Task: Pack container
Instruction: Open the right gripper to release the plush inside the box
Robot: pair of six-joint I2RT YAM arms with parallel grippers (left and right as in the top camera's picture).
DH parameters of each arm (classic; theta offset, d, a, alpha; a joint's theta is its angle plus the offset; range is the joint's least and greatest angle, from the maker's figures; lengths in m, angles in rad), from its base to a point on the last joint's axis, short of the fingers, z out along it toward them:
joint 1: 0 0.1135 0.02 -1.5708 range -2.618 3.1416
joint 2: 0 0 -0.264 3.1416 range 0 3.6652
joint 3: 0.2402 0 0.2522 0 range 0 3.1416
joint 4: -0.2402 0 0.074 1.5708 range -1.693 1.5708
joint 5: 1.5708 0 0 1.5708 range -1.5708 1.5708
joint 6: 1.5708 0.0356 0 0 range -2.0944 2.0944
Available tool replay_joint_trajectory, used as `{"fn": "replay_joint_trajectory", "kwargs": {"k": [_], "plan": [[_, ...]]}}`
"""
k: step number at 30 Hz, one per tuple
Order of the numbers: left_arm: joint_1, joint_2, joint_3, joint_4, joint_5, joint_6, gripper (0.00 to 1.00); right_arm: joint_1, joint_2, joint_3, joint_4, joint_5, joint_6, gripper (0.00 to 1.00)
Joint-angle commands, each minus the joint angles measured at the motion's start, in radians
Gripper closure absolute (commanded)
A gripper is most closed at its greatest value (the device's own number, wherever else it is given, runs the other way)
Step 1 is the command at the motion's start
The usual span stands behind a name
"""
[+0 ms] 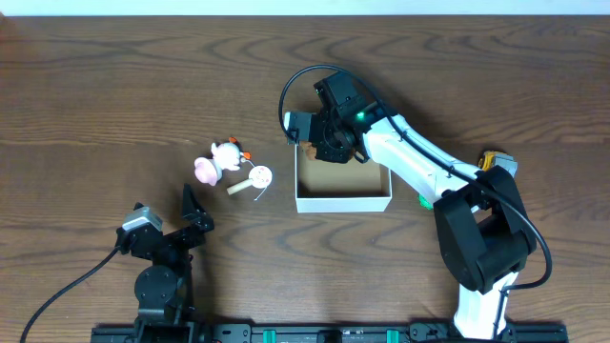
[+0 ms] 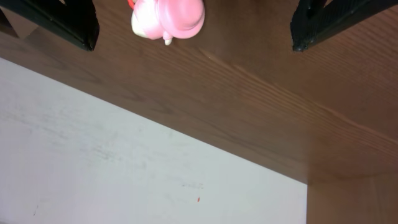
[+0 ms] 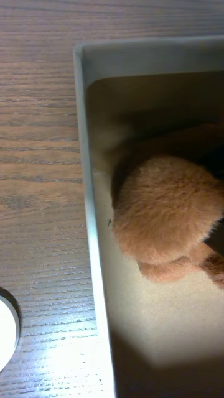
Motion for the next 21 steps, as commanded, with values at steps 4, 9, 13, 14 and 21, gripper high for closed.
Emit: {"fn": "replay_joint_trajectory", "kwargs": {"k": [4, 9, 13, 14, 21], "plan": [[0.005, -0.006, -0.029, -0.018, -0.004, 0.02, 0.02, -0.011, 0.002, 0.0, 0.002, -0.004, 0.022, 0.67], [0.005, -0.006, -0.029, -0.018, -0.004, 0.02, 0.02, -0.011, 0.002, 0.0, -0.001, -0.004, 0.022, 0.44], [0.005, -0.006, -0.029, -0.018, -0.004, 0.02, 0.02, -0.011, 0.002, 0.0, -0.002, -0.004, 0.022, 0.41], [0.005, -0.006, -0.029, -0.018, -0.004, 0.02, 0.02, -0.011, 0.001, 0.0, -0.001, -0.004, 0.022, 0.4], [0.005, -0.006, -0.029, -0.018, -0.004, 0.02, 0.02, -0.011, -0.001, 0.001, -0.002, -0.004, 0.051, 0.37]]}}
